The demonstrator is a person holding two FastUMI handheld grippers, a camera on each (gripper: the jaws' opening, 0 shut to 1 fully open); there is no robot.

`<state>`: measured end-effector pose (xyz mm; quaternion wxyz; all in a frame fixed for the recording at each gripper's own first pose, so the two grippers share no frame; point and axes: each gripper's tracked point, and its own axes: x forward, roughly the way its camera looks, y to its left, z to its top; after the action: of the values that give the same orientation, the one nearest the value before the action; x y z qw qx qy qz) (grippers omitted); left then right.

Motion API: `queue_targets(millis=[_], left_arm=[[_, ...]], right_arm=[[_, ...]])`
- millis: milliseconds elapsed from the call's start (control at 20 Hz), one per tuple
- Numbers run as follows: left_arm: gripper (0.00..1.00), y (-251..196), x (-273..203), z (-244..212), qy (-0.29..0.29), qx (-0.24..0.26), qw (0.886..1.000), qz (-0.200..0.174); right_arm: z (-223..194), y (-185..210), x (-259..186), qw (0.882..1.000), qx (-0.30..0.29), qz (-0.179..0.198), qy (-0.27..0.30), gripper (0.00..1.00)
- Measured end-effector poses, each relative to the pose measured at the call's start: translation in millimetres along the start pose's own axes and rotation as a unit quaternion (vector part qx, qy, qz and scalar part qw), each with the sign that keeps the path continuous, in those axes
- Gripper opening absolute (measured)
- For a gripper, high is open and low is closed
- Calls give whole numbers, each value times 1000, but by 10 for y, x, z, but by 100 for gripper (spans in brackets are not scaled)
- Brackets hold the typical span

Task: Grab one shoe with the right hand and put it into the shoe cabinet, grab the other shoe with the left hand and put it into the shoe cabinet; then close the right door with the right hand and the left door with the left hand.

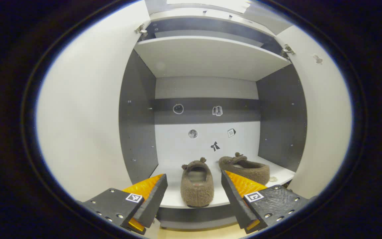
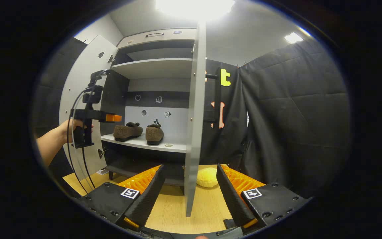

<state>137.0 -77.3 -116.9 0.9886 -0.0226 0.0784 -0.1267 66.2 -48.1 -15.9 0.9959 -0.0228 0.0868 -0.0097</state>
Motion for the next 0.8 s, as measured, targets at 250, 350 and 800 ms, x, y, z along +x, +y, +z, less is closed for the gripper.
queue_targets(millis=[250, 350, 800], left_arm=[[100, -115, -599, -18, -8, 0, 1000, 5], [100, -145, -894, -5, -14, 1, 1000, 7], [95, 209, -2176, -234, 5, -7, 999, 54]], right_arm=[[134, -417, 45, 1000, 3, -13, -11, 98], [265, -637, 94, 999, 6, -29, -19, 98], [893, -1140, 590, 993, 52, -88, -54, 96]])
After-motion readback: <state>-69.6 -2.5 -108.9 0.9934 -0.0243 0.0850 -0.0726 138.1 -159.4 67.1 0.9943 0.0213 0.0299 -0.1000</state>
